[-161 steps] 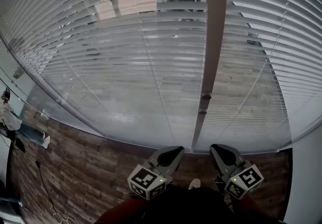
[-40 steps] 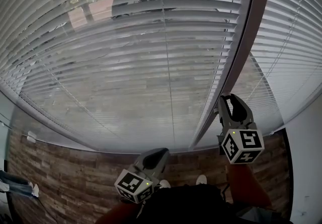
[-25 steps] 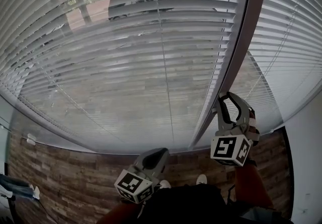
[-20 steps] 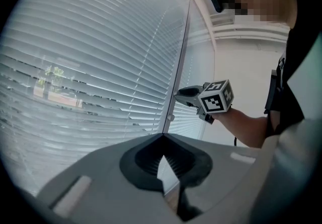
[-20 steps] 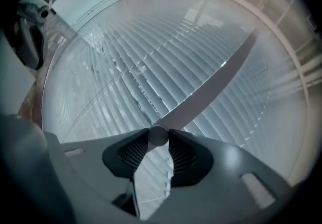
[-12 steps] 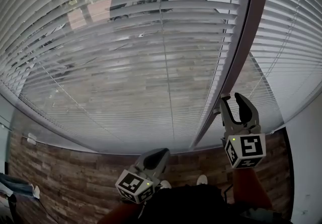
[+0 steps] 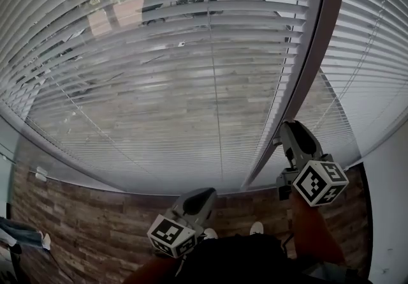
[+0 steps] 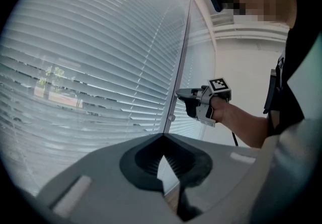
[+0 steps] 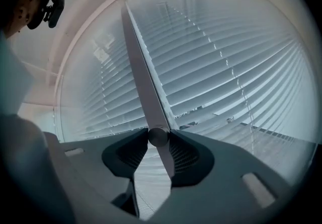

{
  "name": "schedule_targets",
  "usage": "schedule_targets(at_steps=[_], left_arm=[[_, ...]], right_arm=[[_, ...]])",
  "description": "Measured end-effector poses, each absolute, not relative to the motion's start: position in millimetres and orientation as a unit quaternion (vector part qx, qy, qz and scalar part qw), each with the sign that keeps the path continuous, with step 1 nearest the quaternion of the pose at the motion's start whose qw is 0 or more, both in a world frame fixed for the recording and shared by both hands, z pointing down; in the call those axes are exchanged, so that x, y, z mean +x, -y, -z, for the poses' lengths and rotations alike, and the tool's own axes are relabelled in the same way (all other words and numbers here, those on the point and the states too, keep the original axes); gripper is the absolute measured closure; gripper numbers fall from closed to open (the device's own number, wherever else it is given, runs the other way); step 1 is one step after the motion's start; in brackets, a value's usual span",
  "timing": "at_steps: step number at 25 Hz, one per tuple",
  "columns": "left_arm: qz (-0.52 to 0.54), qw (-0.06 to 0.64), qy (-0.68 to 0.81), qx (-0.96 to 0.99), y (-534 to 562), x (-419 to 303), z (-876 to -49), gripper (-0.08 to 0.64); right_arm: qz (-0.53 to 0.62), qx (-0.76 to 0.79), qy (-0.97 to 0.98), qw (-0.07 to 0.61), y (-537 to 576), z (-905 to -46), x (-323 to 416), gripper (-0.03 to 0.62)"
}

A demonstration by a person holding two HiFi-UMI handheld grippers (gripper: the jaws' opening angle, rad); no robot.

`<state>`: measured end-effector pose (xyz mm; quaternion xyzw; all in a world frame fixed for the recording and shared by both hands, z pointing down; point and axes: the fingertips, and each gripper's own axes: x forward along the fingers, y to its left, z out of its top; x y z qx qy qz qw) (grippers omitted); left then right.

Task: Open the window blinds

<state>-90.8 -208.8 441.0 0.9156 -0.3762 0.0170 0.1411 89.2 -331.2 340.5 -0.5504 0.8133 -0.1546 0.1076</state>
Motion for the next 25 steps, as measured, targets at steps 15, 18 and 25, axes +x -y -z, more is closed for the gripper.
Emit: schedule_targets(at_steps=[15,18,25], left_arm=[[-0.023,0.139,0.382,0.913,208.4,-97.2,-444.2,0.558],[-0.025,0.141,0.384,0.912,209.3,-97.3,-445.7,0.558],[-0.022,0.140,0.380,0.914,209.5,-94.4,-444.3,0.560]], right_arm=[[0.026,-0.579,-0.814,-0.029,329.4,-339.3,85.2,0.440],[-0.019,-0.583,-0.809,-0.074,330.3,-338.9,84.4,0.440],[-0.099,-0.589,-0.788,-0.147,330.7,-337.9,81.3,0.442]])
